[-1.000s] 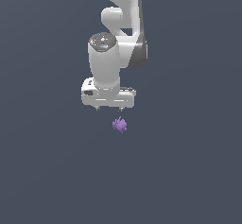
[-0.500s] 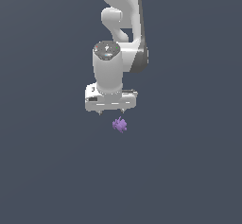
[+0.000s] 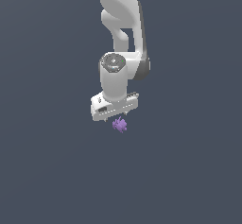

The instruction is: Pick up the object and move it to a goal position.

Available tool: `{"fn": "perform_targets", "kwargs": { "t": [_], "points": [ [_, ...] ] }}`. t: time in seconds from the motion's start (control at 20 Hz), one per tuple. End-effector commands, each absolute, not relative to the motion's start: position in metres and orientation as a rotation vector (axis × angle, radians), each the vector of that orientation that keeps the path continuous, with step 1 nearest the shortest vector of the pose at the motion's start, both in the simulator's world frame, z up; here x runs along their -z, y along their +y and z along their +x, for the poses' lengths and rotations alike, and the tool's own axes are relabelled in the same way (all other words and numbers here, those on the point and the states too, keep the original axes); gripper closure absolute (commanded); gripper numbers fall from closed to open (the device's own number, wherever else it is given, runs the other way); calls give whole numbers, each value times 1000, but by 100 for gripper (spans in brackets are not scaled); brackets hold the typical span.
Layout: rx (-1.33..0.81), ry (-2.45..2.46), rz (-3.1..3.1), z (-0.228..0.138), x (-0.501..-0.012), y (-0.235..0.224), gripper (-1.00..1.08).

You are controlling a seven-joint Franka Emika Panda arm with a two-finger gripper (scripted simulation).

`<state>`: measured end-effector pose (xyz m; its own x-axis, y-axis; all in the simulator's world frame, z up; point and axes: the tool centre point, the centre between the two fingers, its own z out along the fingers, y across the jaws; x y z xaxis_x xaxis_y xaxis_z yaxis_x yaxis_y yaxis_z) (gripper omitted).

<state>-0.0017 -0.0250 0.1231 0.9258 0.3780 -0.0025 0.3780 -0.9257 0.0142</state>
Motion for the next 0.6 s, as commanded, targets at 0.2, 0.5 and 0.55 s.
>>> {"fn": "perform_targets", "kwargs": {
  "t": [0.2,0.5,0.55],
  "points": [
    [1,851,3017,-1,-104,-15,-92],
    [1,983,2982,-2,-93,-9,-92],
    [0,996,2978,-2,-92,-8,-92]
  ]
}}
